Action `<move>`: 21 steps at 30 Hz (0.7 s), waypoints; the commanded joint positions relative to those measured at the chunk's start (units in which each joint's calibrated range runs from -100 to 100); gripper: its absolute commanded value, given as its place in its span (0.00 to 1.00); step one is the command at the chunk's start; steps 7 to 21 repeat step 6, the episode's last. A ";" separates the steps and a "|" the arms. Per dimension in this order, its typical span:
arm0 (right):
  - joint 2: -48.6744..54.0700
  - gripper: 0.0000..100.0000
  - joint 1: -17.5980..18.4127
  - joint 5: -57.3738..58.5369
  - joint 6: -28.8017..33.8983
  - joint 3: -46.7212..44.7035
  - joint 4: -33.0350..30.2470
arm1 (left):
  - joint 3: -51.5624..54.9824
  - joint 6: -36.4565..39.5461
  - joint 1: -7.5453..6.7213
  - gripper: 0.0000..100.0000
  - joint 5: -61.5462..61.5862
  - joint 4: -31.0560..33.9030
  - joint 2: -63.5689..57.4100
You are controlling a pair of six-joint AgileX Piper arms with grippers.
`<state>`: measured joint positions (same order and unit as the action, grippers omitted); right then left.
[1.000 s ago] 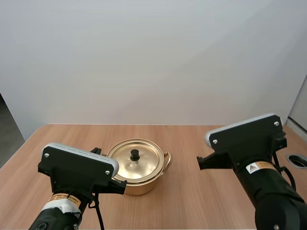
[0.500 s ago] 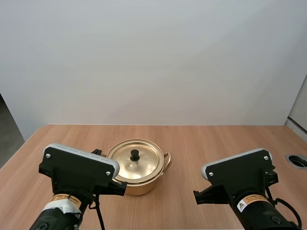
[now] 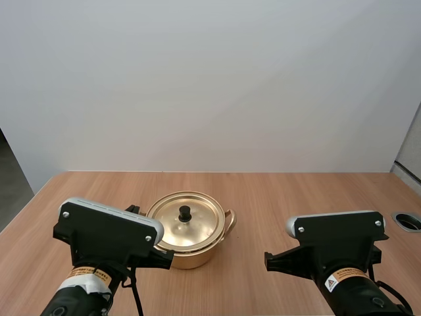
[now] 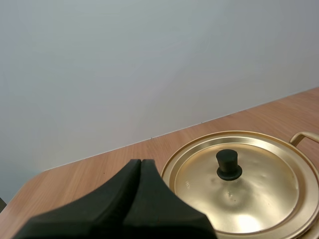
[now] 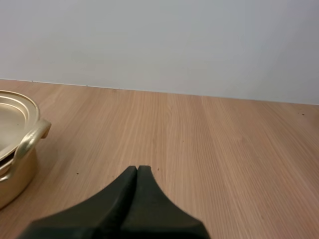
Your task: Open the pot, put the car inside, and close it
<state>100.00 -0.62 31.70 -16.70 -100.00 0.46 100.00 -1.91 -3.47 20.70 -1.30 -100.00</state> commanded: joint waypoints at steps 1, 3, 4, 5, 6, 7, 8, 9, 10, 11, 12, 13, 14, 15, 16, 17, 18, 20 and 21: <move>0.00 0.00 0.02 -0.01 0.02 0.00 0.07 | 0.00 0.02 0.04 0.00 -0.04 -0.01 0.00; 0.00 0.00 0.02 -0.01 0.02 0.00 0.07 | 0.00 0.02 0.04 0.00 -0.04 -0.01 0.00; 0.00 0.00 0.02 -0.01 0.02 0.00 0.07 | 0.00 0.02 0.04 0.00 -0.04 -0.01 0.00; 0.00 0.00 0.02 -0.01 0.02 0.00 0.07 | 0.00 0.02 0.04 0.00 -0.04 -0.01 0.00; 0.00 0.00 0.02 -0.01 0.02 0.00 0.07 | 0.00 0.02 0.04 0.00 -0.04 -0.01 0.00; 0.00 0.00 0.02 -0.01 0.02 0.00 0.07 | 0.00 0.02 0.04 0.00 -0.04 -0.01 0.00; 0.00 0.00 0.02 -0.01 0.02 0.00 0.07 | 0.00 0.02 0.04 0.00 -0.04 -0.01 0.00; 0.00 0.00 0.02 -0.01 0.02 0.00 0.07 | 0.00 0.02 0.04 0.00 -0.04 -0.01 0.00; 0.00 0.00 0.02 -0.01 0.02 0.00 0.07 | 0.00 0.02 0.04 0.00 -0.04 -0.01 0.00; 0.00 0.00 0.02 -0.01 0.02 0.00 0.07 | 0.00 0.02 0.04 0.00 -0.04 -0.01 0.00; 0.00 0.00 0.02 -0.01 0.02 0.00 0.07 | 0.00 0.02 0.04 0.00 -0.04 -0.01 0.00; 0.00 0.00 0.02 -0.01 0.02 0.00 0.07 | 0.00 0.02 0.04 0.00 -0.04 -0.01 0.00; 0.00 0.00 0.02 -0.01 0.02 0.00 0.07 | 0.00 0.02 0.04 0.00 -0.04 -0.01 0.00; 0.00 0.00 0.02 -0.01 0.02 0.00 0.07 | 0.00 0.02 0.04 0.00 -0.04 -0.01 0.00; 0.00 0.00 0.02 -0.01 0.02 0.00 0.07 | 0.00 0.02 0.04 0.00 -0.04 -0.01 0.00; 0.00 0.00 0.02 -0.01 0.02 0.00 0.07 | 0.00 0.02 0.04 0.00 -0.04 -0.01 0.00; 0.00 0.00 0.02 -0.01 0.02 0.00 0.07 | 0.00 0.02 0.04 0.00 -0.04 -0.01 0.00; 0.00 0.00 0.02 -0.01 0.02 0.00 0.07 | 0.00 0.02 0.04 0.00 -0.04 -0.01 0.00; 0.00 0.00 0.02 -0.01 0.02 0.00 0.07 | 0.00 0.02 0.04 0.00 -0.04 -0.01 0.00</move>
